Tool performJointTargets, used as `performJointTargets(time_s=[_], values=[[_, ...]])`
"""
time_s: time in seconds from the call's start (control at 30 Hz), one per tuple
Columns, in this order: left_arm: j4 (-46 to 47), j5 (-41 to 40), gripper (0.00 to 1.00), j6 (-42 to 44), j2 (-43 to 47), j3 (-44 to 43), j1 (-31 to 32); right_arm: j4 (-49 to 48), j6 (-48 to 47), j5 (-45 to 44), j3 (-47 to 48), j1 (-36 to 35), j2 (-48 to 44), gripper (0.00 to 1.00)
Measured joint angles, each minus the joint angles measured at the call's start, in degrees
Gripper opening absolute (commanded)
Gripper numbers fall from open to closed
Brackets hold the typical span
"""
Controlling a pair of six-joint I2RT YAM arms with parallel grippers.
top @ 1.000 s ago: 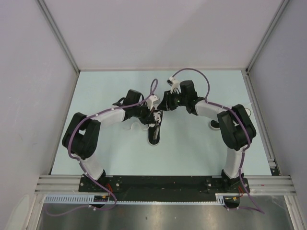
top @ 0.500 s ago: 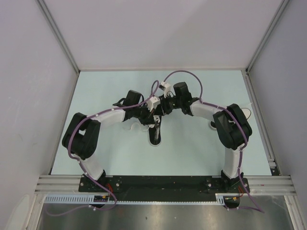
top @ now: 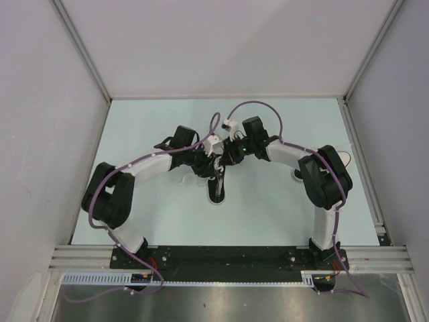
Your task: Tie the shoes
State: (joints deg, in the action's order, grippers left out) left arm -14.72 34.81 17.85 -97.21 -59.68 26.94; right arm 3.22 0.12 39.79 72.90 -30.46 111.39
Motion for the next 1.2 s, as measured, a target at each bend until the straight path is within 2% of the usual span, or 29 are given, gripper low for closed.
performJointTargets(time_s=[0.23,0.3,0.43,0.63,1.0,1.1,1.13,1.2], values=[[-0.35,3.56,0.43,-0.90,7.21,0.09,-4.22,0.87,-1.75,-0.48,0.22,-0.17,-0.02,0.19],[0.57,3.91,0.40,-1.88,7.28,0.09,-6.51,1.03,-1.95,-0.50,0.22,-0.17,-0.02,0.18],[0.50,2.75,0.39,-2.97,4.63,-0.81,-8.76,1.29,-2.29,-0.50,0.31,-0.17,0.00,0.18],[0.46,2.32,0.40,-3.48,-1.42,-3.15,-7.52,1.49,-2.36,-0.48,0.33,-0.17,-0.02,0.18],[0.70,-0.28,0.39,-3.43,-4.66,-5.01,-3.48,1.70,-2.34,-0.46,0.42,-0.17,-0.04,0.18],[0.72,-0.96,0.34,-3.41,-5.90,-5.92,-3.15,1.77,-2.32,-0.44,0.42,-0.17,-0.09,0.18],[0.72,-1.31,0.28,-3.39,-6.25,-6.08,-3.10,1.77,-2.32,-0.39,0.42,-0.17,-0.09,0.18],[0.70,-1.68,0.22,-3.39,-6.58,-6.19,-3.10,1.79,-2.32,-0.37,0.42,-0.17,-0.09,0.18]])
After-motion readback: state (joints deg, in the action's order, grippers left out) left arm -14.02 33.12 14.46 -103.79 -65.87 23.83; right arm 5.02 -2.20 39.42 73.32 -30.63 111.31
